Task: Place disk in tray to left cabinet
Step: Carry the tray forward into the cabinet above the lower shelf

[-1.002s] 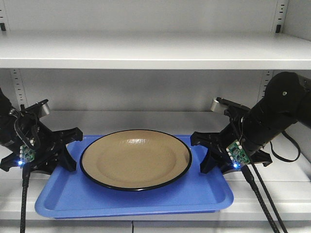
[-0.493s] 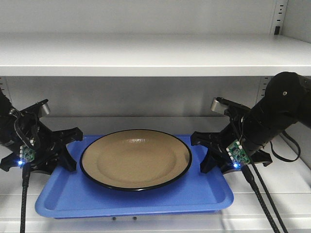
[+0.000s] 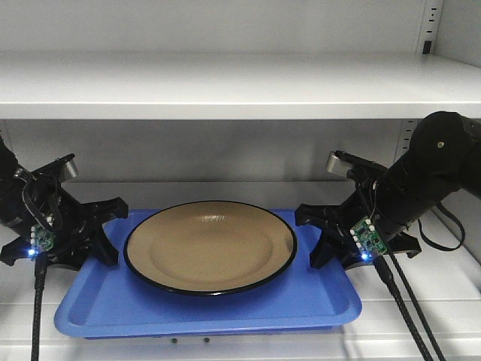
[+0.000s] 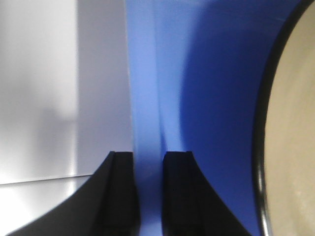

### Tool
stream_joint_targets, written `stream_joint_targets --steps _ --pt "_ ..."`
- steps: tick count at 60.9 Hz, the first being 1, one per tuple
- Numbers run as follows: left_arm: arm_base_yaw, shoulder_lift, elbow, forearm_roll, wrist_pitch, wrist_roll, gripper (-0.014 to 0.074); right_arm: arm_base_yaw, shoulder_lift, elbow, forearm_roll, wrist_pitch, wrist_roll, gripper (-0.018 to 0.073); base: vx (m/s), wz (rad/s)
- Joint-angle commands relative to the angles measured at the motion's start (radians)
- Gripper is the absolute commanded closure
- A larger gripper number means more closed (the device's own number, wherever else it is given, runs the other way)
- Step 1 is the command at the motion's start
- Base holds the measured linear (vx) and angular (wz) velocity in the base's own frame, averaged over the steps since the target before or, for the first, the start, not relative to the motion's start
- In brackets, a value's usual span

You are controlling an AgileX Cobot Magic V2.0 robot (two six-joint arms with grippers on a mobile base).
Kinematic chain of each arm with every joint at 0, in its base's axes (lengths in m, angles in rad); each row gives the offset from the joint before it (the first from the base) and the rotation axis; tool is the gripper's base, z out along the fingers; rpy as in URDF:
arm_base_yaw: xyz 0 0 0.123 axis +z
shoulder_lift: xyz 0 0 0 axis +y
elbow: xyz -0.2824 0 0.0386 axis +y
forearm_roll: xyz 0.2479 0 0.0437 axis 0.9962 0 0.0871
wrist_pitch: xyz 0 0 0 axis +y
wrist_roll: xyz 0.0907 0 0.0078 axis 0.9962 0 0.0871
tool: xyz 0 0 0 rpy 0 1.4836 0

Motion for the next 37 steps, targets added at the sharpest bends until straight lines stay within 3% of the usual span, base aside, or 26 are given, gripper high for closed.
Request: stream_joint_targets --steps 1,27,37 --pt "-0.034 -0.060 -0.039 -0.209 -0.035 -0.011 0.0596 0.030 -0.058 -0.042 0.191 -0.073 -0.010 0.0565 0.00 0.00" --pt "-0.034 -0.060 -0.039 -0.209 -0.032 -0.011 0.0596 0.030 -0.055 -0.042 0.191 -0.085 -0.010 0.0565 0.00 0.00" --pt "-0.034 -0.056 -0.038 -0.175 -0.072 0.008 0.0596 0.030 -0.032 -0.042 0.190 -0.106 -0.010 0.0565 0.00 0.00"
